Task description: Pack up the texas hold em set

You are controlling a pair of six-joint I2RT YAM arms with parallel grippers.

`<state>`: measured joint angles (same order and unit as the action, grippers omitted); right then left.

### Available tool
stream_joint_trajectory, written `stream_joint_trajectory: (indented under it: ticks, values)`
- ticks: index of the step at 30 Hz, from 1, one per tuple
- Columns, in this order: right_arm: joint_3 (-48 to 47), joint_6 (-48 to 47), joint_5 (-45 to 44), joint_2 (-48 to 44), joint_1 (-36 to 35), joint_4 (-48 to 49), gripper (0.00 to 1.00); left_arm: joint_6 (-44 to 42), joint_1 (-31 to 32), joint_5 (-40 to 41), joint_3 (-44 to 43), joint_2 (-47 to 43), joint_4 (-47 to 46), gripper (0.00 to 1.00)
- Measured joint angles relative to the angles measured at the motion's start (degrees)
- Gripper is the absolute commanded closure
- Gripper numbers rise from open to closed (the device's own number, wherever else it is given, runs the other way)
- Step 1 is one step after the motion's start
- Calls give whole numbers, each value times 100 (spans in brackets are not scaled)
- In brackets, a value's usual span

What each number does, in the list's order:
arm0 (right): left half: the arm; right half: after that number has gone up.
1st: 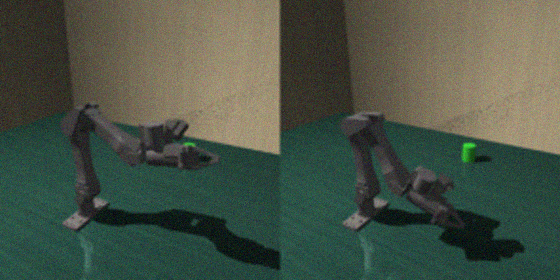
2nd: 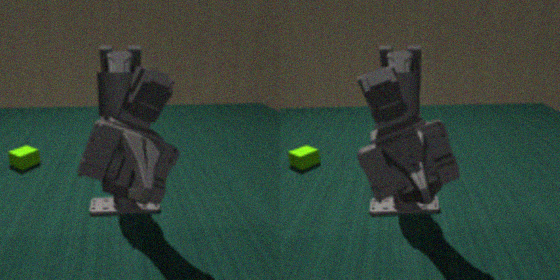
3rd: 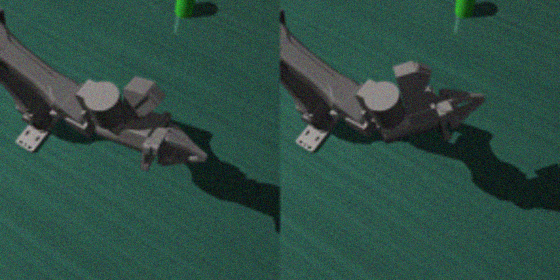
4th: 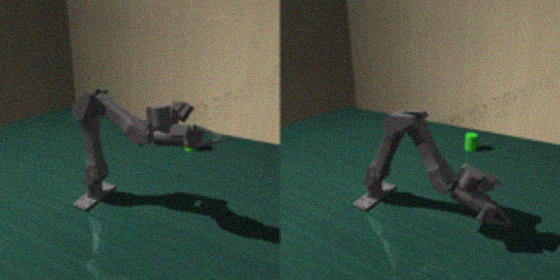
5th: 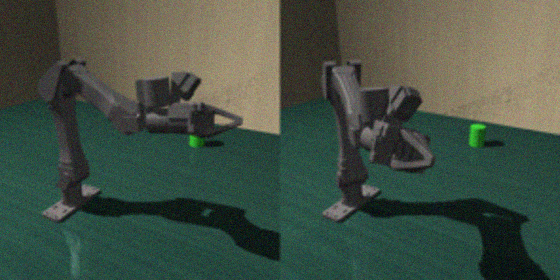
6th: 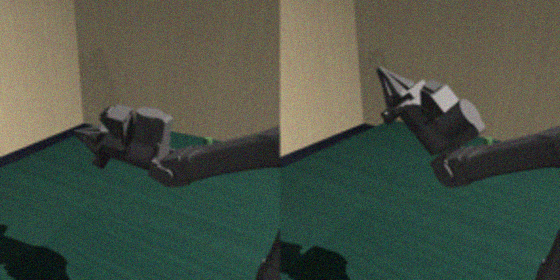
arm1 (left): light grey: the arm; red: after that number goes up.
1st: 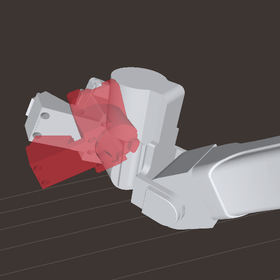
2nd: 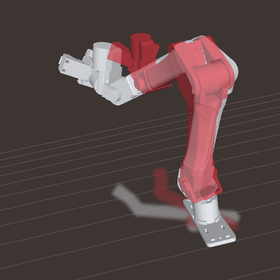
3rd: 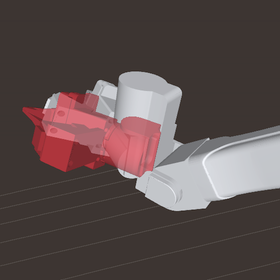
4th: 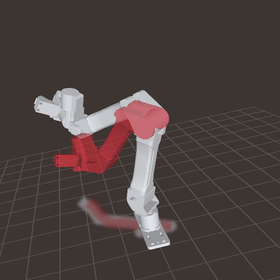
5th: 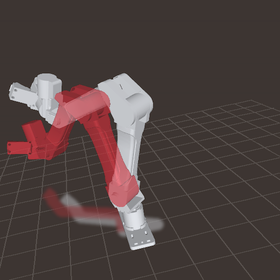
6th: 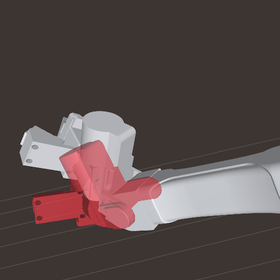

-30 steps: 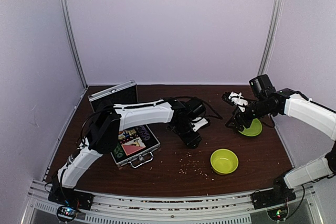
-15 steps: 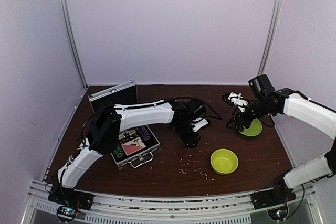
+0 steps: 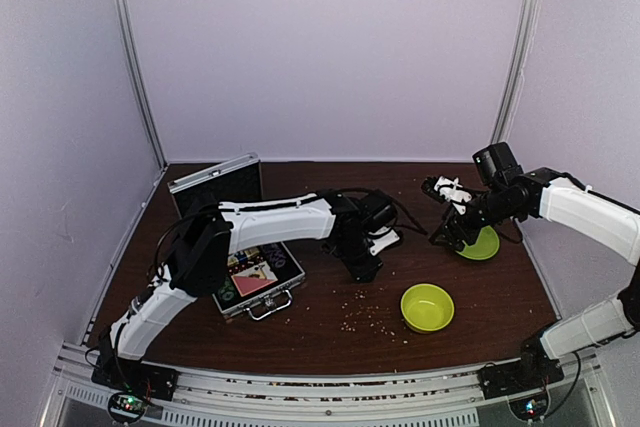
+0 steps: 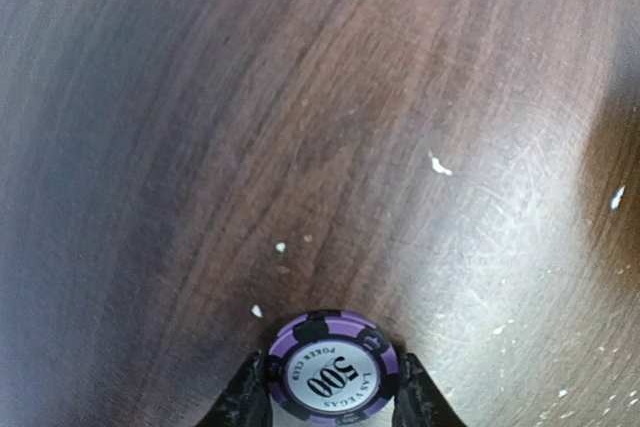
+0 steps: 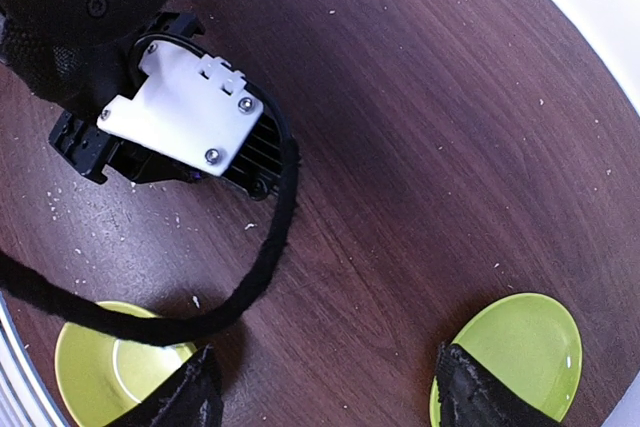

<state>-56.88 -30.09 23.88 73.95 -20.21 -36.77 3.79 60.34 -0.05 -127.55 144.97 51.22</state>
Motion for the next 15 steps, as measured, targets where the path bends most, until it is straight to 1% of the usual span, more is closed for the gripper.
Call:
stream_joint_trajectory:
  ticks: [4, 8, 11, 15]
  values:
    - [0, 0, 2, 0, 0, -9, 26, -39, 26, 122, 37, -33, 35, 79]
    - [-9, -4, 2, 11, 0, -31, 26, -46, 44, 326, 396, -332, 282, 79]
    - [-31, -15, 0, 50, 0, -39, 27, -44, 52, 514, 726, -772, 439, 79]
    - [-31, -17, 2, 63, 0, -74, 26, -42, 48, 863, 1311, -1692, 450, 79]
